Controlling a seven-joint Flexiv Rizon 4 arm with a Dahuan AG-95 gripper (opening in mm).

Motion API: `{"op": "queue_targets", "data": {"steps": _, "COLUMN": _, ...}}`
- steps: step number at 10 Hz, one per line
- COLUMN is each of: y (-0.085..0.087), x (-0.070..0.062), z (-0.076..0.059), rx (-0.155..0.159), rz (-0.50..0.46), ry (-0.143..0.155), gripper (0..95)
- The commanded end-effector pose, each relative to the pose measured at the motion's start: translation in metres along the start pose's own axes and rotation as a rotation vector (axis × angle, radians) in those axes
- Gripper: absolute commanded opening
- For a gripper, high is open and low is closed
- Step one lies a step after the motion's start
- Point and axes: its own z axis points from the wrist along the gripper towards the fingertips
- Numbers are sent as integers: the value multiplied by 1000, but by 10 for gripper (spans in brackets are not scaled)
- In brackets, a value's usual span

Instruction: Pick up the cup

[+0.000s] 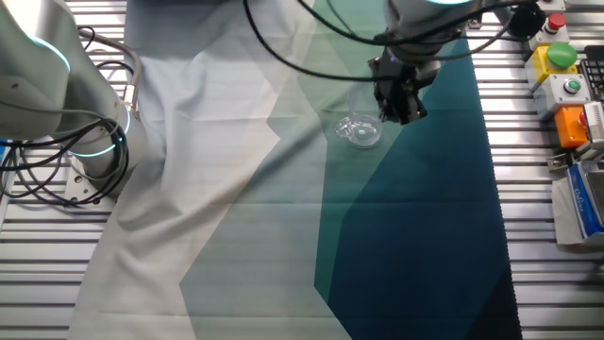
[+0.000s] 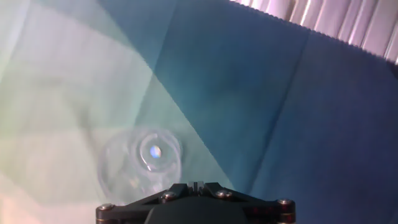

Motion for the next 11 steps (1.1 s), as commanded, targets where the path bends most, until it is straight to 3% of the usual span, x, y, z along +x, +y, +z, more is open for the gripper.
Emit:
{"op": "queue_targets", "data": {"steps": 1, "y": -11, "x": 19, "z": -7, "rx": 8, "rz": -132, "ry": -36, "gripper": 0}}
{"op": "queue_targets", "data": {"steps": 4, "y": -8, "x": 22, "z": -5, "rx": 12, "rz": -130, "ry": -34, "gripper": 0}}
{"op": "queue_targets", "data": {"steps": 7, "y": -8, "x": 22, "z": -5, "rx": 29, "rz": -169, "ry": -6, "gripper": 0}}
{"op": "queue_targets", "data": {"steps": 11, "y": -8, "x": 22, "z": -5, "rx": 21, "rz": -172, "ry": -21, "gripper": 0}}
